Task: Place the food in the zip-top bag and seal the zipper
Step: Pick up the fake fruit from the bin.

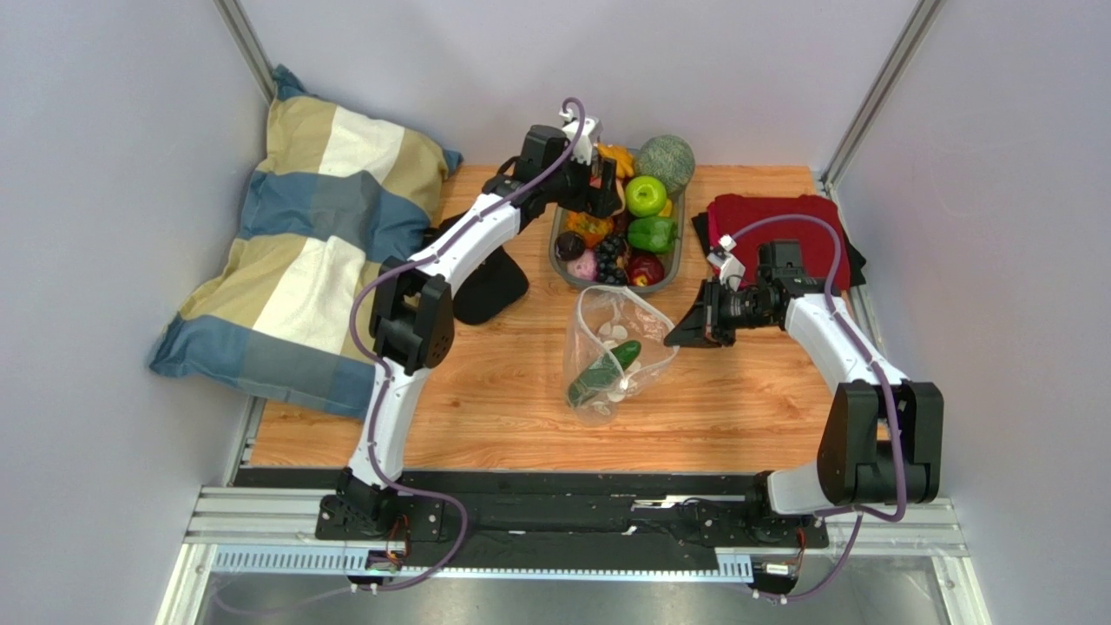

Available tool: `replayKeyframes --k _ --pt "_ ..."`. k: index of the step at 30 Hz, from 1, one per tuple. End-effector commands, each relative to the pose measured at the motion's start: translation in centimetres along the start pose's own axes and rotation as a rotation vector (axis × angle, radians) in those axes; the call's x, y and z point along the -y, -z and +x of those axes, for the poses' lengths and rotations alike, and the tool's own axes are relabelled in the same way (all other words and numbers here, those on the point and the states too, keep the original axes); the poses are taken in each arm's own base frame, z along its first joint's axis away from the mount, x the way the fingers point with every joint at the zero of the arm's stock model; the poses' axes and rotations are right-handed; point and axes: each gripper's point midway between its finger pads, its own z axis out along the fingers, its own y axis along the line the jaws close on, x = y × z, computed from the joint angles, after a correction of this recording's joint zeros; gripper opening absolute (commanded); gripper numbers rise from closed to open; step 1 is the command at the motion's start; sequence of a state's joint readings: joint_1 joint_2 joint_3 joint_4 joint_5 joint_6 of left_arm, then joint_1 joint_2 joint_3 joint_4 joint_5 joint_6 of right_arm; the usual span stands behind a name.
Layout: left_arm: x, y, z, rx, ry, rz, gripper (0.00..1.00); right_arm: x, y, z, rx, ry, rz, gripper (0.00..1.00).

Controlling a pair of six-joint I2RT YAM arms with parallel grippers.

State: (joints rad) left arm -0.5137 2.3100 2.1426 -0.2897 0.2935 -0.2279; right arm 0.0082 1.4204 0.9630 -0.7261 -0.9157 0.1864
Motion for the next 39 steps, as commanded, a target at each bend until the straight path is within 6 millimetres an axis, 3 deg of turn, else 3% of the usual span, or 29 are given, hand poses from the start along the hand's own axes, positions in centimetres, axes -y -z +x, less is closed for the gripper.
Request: replayKeyframes --k 1,14,22,23,24,26,27,29,31,32,34,35,36,37,39 --pt "0.2 -0.4 -2.5 0.077 0.020 0.023 0.99 -0.1 0.0 -0.5 0.014 0.036 -0.002 0.00" --pt "-1.4 -1.4 -3.2 0.123 0.050 -0.032 0.99 -0.2 0.1 -0.6 0.016 0.039 -0.002 0.00" --pt "-1.1 0.3 -4.2 0.143 0.040 -0.015 0.72 0.0 0.0 -0.7 0.012 0.036 -0.001 0.00" --pt "-0.6 1.4 -5.7 0.179 0.027 -0.007 0.65 -0.1 0.0 -0.7 0.011 0.035 -0.003 0.00" --pt "-0.8 1.6 -4.9 0.163 0.023 -0.010 0.61 -0.1 0.0 -0.7 0.009 0.033 -0.004 0.00" --pt "-0.1 3.5 -6.5 0.192 0.006 0.008 0.50 -0.1 -0.1 -0.8 0.006 0.030 -0.006 0.00" --pt "0.2 4.1 -6.4 0.186 0.000 0.017 0.47 -0.3 0.0 -0.8 0.003 0.031 -0.012 0.00" --pt "2.3 6.9 -8.6 0.220 -0.055 0.076 0.43 -0.4 0.1 -1.0 0.006 0.032 -0.014 0.00" --pt "4.2 8.6 -8.2 0.208 -0.088 0.135 0.43 -0.6 0.1 -1.0 0.005 0.034 -0.019 0.00" --pt "6.2 11.1 -9.6 0.238 -0.123 0.164 0.44 -0.8 0.2 -1.1 0.008 0.039 -0.021 0.00" --pt "8.3 12.7 -7.6 0.192 -0.186 0.226 0.44 -1.1 0.4 -1.3 0.011 0.044 -0.026 0.00" --pt "10.7 15.0 -7.4 0.178 -0.218 0.263 0.44 -1.4 0.5 -1.4 0.014 0.050 -0.030 0.00" --pt "11.3 15.4 -5.4 0.134 -0.257 0.283 0.44 -1.5 0.6 -1.4 0.015 0.050 -0.035 0.00" --pt "13.8 17.6 -5.1 0.138 -0.296 0.339 0.44 -1.8 0.7 -1.6 0.021 0.058 -0.038 0.00" --pt "14.8 18.5 -1.5 0.059 -0.347 0.366 0.44 -2.3 1.0 -1.7 0.025 0.066 -0.047 0.00"
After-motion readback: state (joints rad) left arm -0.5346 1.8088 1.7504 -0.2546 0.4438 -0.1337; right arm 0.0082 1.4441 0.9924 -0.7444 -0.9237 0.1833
